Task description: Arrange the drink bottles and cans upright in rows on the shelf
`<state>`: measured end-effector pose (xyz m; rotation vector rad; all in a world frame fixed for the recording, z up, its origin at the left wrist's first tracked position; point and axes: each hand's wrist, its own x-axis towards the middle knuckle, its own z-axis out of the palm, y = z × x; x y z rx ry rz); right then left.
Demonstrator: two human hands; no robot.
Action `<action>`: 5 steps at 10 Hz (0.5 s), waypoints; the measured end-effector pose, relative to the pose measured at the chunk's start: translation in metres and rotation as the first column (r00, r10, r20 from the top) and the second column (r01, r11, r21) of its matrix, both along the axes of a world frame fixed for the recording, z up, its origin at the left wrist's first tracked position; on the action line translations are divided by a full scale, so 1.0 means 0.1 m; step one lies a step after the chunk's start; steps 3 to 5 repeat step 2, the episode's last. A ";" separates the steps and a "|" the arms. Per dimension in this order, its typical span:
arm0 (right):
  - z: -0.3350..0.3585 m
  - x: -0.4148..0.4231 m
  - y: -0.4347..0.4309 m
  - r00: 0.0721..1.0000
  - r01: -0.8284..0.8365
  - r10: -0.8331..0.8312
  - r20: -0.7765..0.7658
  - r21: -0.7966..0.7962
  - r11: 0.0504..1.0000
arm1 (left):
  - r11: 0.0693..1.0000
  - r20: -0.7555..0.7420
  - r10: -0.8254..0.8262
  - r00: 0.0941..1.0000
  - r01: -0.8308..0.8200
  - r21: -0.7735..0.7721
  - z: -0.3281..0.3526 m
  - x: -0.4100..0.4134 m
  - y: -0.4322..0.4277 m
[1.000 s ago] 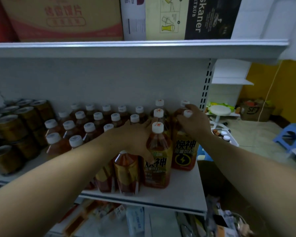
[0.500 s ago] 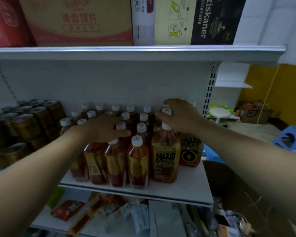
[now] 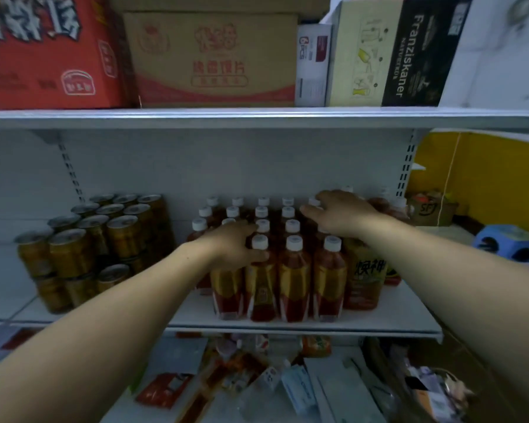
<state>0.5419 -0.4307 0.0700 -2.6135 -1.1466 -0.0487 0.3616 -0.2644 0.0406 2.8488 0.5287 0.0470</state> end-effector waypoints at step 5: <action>0.09 -0.39 0.12 0.997 0.078 -0.079 0.008 0.095 0.992 | 0.989 0.054 -0.017 0.998 0.025 -0.146 0.04 -0.26 0.09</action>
